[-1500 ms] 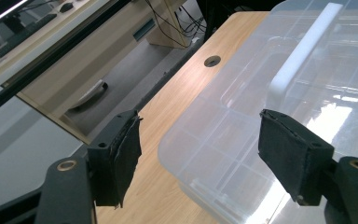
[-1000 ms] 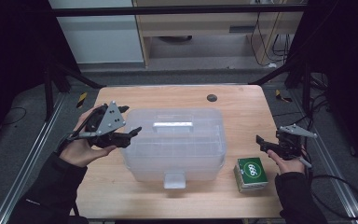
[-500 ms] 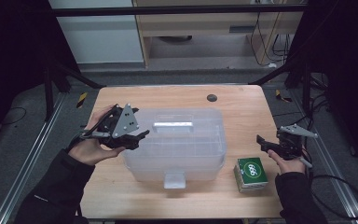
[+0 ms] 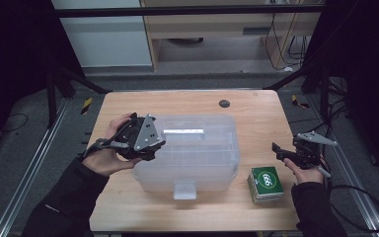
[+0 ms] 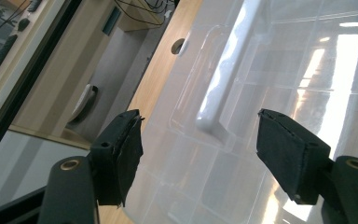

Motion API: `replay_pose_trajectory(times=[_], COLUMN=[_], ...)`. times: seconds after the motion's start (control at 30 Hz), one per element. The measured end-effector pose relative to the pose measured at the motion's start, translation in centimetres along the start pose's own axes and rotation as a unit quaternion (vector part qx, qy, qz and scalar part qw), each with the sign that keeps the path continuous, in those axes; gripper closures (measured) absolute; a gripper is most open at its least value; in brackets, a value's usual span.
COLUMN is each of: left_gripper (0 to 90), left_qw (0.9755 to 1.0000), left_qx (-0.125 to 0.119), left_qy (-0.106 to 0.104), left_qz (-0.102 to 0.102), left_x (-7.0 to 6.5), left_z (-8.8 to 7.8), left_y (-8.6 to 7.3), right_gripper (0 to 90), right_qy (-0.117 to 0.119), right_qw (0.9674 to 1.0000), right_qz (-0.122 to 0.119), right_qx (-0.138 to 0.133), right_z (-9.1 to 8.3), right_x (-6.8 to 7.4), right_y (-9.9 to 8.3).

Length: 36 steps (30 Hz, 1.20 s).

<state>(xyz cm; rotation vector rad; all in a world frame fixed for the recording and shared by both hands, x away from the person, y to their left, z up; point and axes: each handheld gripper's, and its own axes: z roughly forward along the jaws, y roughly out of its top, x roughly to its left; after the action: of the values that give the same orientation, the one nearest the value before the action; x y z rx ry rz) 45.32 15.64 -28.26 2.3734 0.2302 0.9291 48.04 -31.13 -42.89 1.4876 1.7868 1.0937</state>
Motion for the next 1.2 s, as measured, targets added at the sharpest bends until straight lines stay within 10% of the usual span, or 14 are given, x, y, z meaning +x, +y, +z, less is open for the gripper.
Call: replay_pose_trajectory(times=[1.2], left_gripper=[42.4], left_qw=[0.9951], left_qx=[0.062], left_qy=[0.021], left_qz=[0.074], left_x=[-1.8], left_z=[3.4], left_y=[2.8], right_gripper=[23.0], right_qy=[0.011], right_qw=[0.9999], right_qz=[0.002], right_qx=[0.0], right_z=[-0.1], right_x=[0.2], right_y=[0.2])
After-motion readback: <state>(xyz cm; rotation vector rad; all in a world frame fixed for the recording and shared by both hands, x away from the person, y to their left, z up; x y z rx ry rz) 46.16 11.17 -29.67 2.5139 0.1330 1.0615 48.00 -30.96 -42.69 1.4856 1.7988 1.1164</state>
